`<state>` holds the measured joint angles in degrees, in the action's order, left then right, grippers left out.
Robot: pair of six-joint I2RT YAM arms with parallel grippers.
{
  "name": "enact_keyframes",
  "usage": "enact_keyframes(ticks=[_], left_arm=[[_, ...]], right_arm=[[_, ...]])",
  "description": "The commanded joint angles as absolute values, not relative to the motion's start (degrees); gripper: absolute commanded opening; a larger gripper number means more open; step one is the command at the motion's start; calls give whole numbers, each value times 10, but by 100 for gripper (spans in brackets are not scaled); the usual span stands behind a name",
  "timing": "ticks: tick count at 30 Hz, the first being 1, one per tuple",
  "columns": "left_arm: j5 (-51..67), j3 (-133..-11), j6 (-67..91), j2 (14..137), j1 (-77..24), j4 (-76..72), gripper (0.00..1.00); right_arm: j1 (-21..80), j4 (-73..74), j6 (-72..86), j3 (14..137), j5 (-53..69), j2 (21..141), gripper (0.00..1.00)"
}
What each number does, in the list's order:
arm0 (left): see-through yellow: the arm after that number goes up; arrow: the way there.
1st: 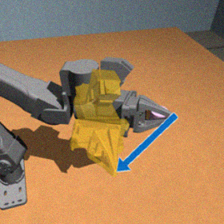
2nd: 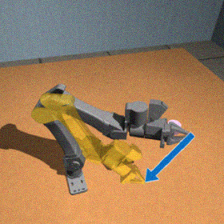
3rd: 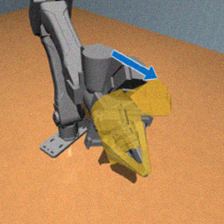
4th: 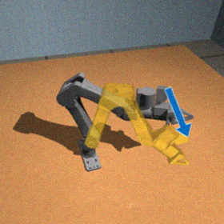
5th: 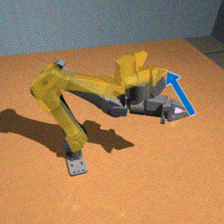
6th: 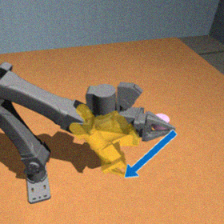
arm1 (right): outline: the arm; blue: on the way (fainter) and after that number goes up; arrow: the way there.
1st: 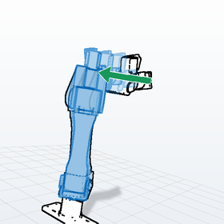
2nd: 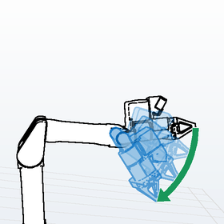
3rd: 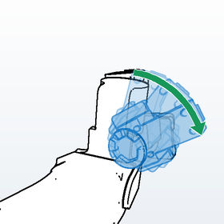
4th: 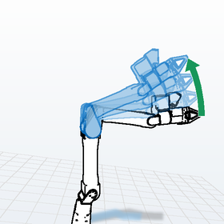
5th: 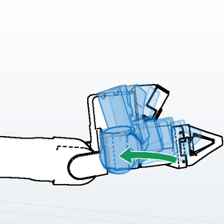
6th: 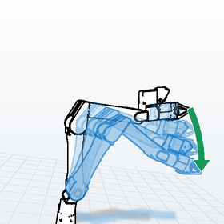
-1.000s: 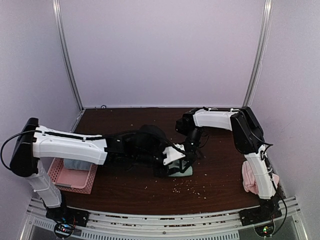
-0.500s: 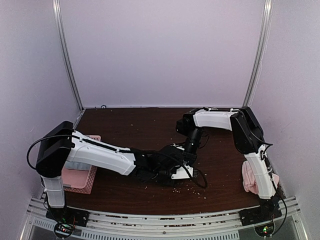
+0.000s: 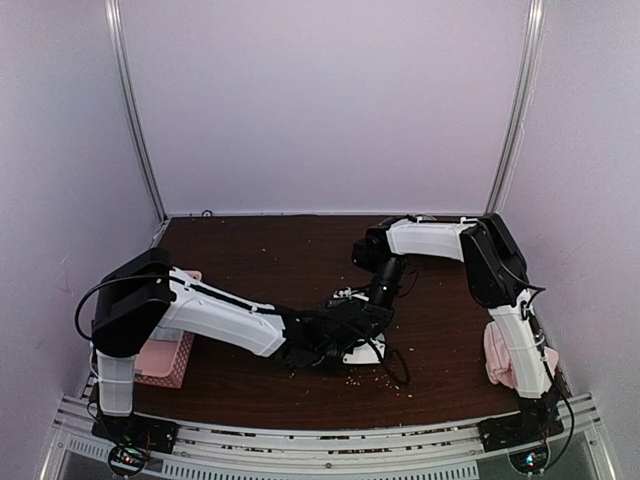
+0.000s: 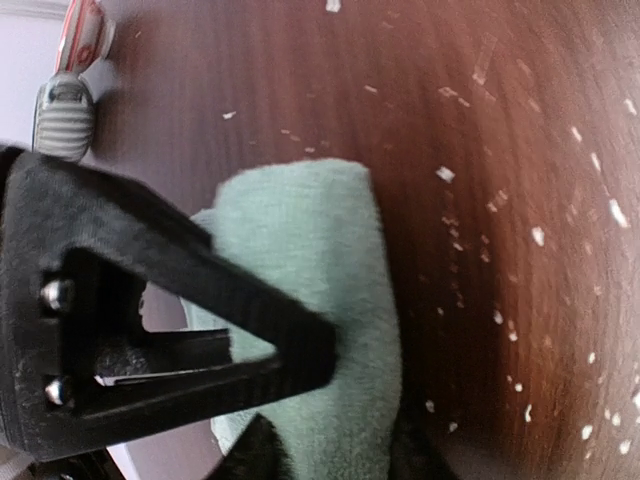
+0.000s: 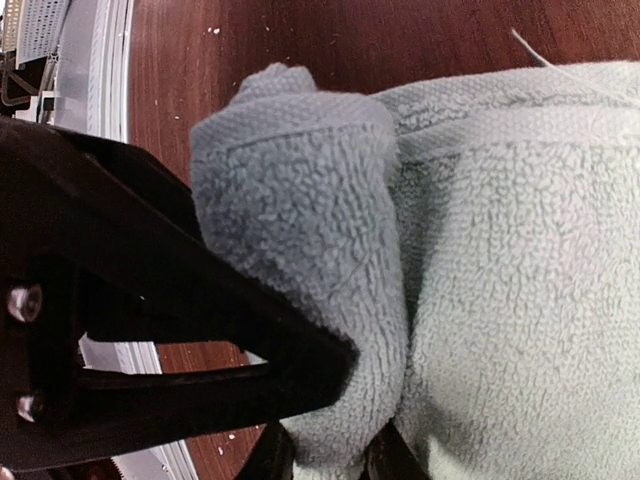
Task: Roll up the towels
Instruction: Roll the towel at the center of the board.
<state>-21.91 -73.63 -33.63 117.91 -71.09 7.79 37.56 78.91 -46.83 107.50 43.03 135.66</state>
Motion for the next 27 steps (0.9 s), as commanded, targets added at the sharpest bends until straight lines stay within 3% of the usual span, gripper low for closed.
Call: enact_keyframes(ticks=[1,6,11,17,23,27], left_arm=[[-225,-759,-320,1192,-705,86,28],[-217,-775,-310,1199,-703,119,11],[-173,-813,-267,1196,-699,202,4],[-10,-904,-182,1216,-669,346,4],[243,-1038,-121,1319,-605,461,7],[339,-1092,-97,1371,-576,491,7]], right_arm=[[380,778,-476,1047,387,1374,21],[372,778,-480,1036,409,1304,33],[322,778,-465,1048,465,1225,46],[236,778,-397,1129,499,1147,48],[136,747,-313,1214,602,1069,47],[156,767,-412,1182,623,993,49]])
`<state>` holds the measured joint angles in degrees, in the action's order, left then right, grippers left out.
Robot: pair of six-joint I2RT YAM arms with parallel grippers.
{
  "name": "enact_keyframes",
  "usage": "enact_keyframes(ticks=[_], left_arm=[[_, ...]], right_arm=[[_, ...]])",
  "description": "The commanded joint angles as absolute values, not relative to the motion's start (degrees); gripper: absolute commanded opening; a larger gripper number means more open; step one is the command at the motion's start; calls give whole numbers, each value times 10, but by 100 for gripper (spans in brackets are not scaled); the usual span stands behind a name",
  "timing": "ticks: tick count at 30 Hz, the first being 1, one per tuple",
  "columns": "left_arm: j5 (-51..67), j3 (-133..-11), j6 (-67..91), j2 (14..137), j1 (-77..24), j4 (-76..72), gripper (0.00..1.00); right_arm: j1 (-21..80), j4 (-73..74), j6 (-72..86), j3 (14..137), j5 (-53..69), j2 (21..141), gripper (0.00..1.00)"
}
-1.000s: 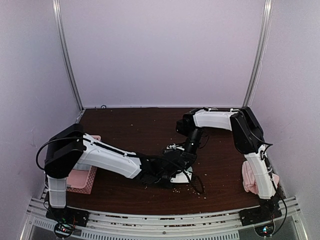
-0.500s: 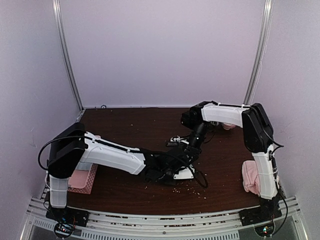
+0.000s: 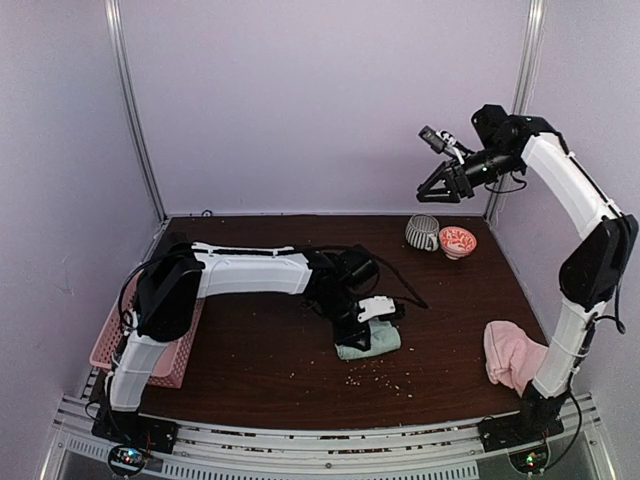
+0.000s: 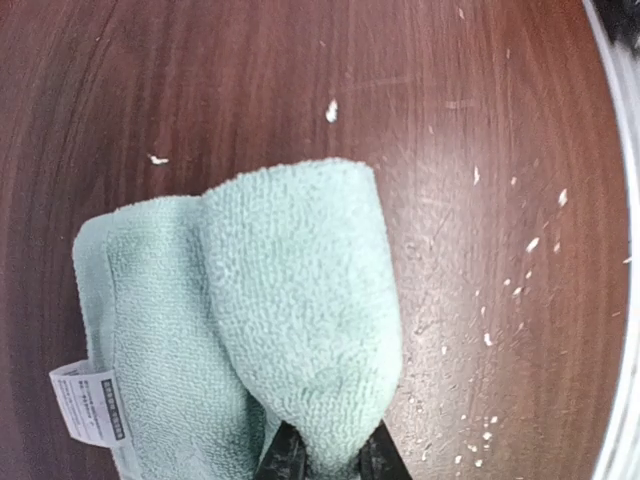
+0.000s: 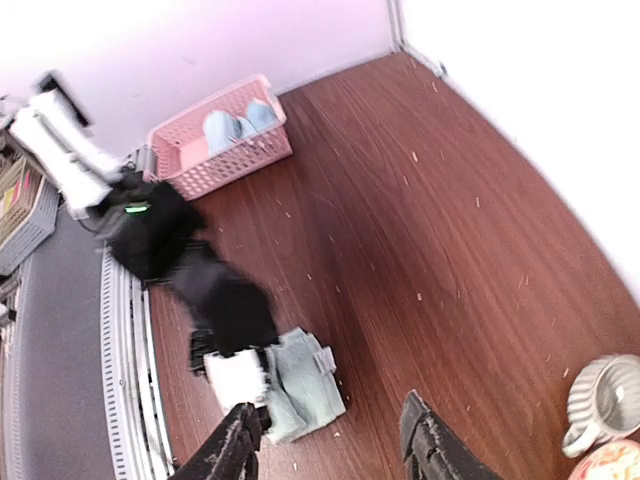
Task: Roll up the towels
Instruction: Roll the towel at the center of the board.
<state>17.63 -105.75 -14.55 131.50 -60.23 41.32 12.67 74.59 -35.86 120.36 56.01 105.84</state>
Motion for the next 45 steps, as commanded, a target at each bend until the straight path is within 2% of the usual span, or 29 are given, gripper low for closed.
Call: enact_keyframes(ticks=[1,6,11,14,17,20,27,34,35,39,40,43,45], left_arm=[[356,-1101,-89,1381,-569,491,7],[414,-1131,-64,1420,-533,499,6],[425,-1138,-56,1445,-511,503,6],[423,-1137,-60,1449,-507,504,6],[423,-1138,-61,1453,-503,504,6],[434,-1138,-61,1457,-499,504,9],[440,-1135,-62,1458,-493,506,11],[442,-1136,-64,1461,-490,506,12],[438,-1136,-64,1461,-490,506,12],[425,-1131,-69,1453,-487,507,18],[424,-1128,-71,1444,-486,504,22],[427,-1066,-38,1371,-476,434,43],[437,-1001,-4,1317,-461,357,47]], right_arm=[[174,769,-449,1157,615,970,49],[312,747,-526,1008,512,875,52],[404,738,-522,920,420,857,47],[437,647,-480,833,318,847,45],[467,524,-438,739,182,845,49],[483,451,-437,681,104,868,52],[511,344,-447,636,48,913,60],[520,253,-477,591,17,969,61],[520,249,-482,586,17,979,60],[520,255,-490,576,23,1017,42],[521,260,-492,576,25,1022,37],[518,281,-493,583,41,1030,25],[512,306,-490,596,64,1035,21]])
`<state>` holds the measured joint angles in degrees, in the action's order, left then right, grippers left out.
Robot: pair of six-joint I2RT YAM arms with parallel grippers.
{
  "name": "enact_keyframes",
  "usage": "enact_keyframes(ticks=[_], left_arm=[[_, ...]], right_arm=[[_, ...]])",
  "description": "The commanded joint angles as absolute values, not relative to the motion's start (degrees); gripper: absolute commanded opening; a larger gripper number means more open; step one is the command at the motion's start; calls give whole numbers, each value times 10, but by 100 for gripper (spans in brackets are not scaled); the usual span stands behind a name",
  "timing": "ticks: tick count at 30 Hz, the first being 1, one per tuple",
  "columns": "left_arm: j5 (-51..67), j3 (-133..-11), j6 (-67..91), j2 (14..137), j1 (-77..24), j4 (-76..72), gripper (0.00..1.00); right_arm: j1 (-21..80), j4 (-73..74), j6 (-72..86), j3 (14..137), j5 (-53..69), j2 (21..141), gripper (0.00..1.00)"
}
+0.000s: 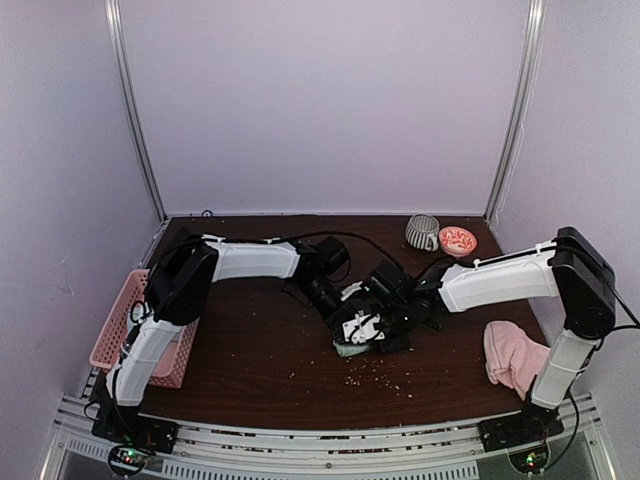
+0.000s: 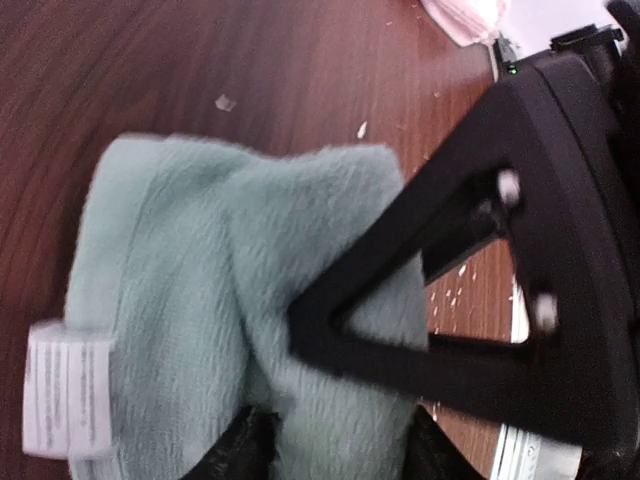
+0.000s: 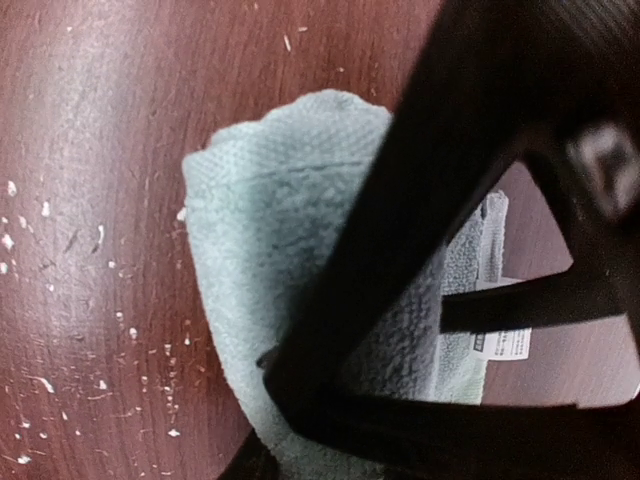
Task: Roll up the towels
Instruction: Roll the towel at the center of the board.
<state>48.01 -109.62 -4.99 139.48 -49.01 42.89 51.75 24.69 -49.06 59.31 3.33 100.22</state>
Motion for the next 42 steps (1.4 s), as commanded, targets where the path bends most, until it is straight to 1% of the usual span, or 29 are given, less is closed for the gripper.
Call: enact_keyframes(ticks=[1,4,8,14,16,18,20,21,23,25,27,30,32,35,37,40,41,42], left_arm=[[433,-974,15,1293,-452,326,48],[380,-890,55,1228,-430,256,51],[303,-813,78,1145,-417,192,52],[163,-689,97,984,-420,74,53],[72,-671,117,939,-419,83,53],[-16,-680,133,913,-419,133,53],[-82,-700,150,901,-419,195,53],[-83,-704,147,896,-419,213,52],[-47,-699,130,885,-425,215,49],[-7,-673,77,868,-468,181,48],[-19,-655,12,862,-535,144,50],[-73,-632,-86,877,-623,86,53],[-122,-644,-120,900,-658,74,54],[-224,-704,-71,936,-659,149,54],[-298,-714,-19,944,-649,182,56],[-332,-731,104,943,-606,264,57],[-330,-735,153,938,-580,297,60],[-318,-737,201,930,-539,326,60]], right_arm=[[508,321,-490,604,79,1037,20],[493,367,-489,628,122,1044,18],[470,440,-491,682,173,1073,18],[405,567,-481,821,276,1181,18],[389,607,-480,864,299,1221,18],[378,639,-475,903,322,1258,19],[371,664,-467,933,338,1292,19],[368,673,-464,944,346,1305,20],[366,703,-467,967,356,1333,22],[367,712,-467,976,359,1351,22],[366,713,-467,976,358,1360,23],[367,712,-464,976,356,1369,24],[366,709,-460,975,353,1373,24],[367,702,-451,969,345,1371,24],[366,699,-452,964,345,1369,25],[366,695,-453,964,346,1370,25],[367,694,-451,964,346,1371,25],[367,694,-450,964,343,1372,26]])
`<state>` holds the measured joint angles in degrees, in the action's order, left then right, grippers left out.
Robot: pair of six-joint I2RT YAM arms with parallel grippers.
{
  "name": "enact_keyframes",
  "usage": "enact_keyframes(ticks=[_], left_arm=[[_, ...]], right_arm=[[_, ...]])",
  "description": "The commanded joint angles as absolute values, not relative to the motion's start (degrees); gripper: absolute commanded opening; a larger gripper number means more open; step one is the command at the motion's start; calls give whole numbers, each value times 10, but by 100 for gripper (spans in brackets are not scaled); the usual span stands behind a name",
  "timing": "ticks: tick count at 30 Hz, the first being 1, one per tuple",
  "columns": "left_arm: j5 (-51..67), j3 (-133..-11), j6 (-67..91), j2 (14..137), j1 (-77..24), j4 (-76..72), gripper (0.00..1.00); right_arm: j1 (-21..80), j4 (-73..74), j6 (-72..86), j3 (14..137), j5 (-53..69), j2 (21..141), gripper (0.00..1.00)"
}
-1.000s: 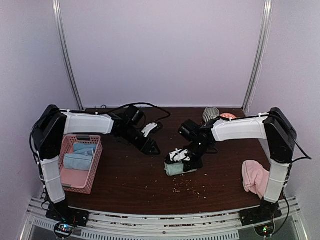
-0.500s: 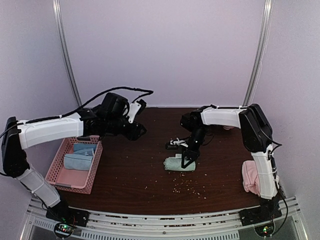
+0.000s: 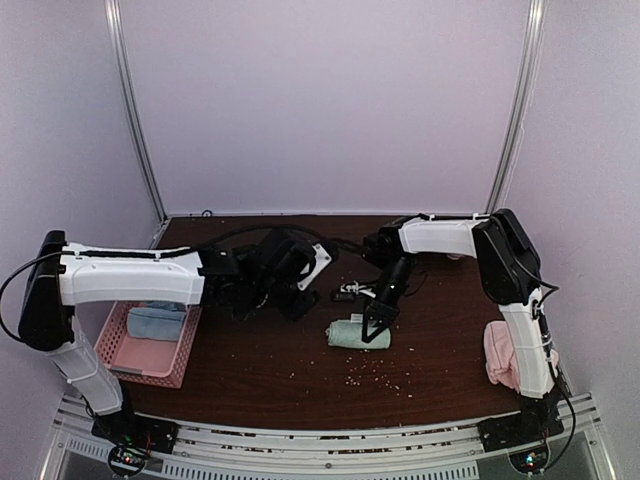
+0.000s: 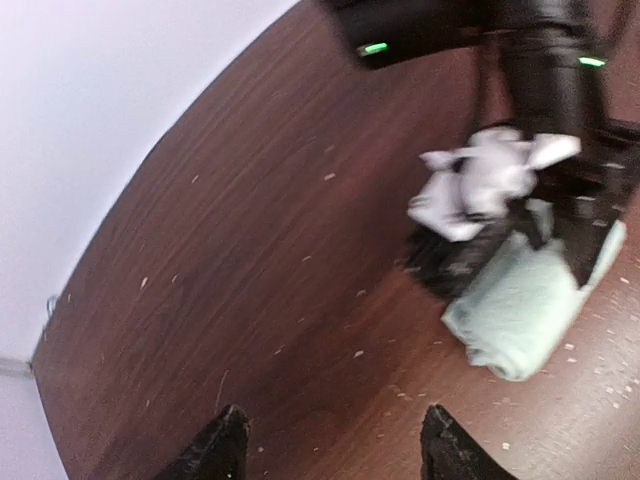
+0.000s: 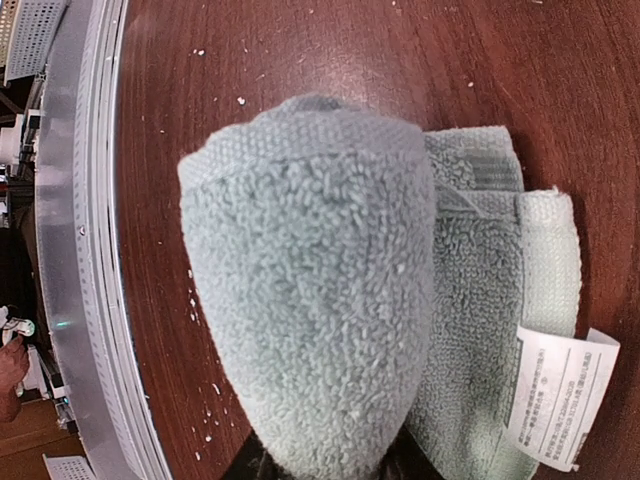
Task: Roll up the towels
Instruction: Roll the towel at the center of the board.
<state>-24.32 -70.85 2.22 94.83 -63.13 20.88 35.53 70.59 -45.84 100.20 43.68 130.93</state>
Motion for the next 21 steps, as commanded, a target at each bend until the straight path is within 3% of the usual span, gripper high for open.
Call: enact_keyframes(ticks=[1,4,5,7,13,21], left_arm=[[-307,-730,235,920,-508,346,60],[-290,-675,294,869,-429,348,49],[-284,-661,306,855,-405,347,37],[-271,-641,321,838,-354,357,2],[-222,-606,339,859,-214,381,0],[-223,-634,309,944,-201,334,0]], right_arm=[[367,693,-450,964,341,1371,26],[367,694,-452,963,342,1370,26],[367,692,-451,963,341,1369,26],[367,688,-449,962,338,1367,26],[371,681,-446,955,332,1366,26],[373,679,-450,946,332,1367,26]])
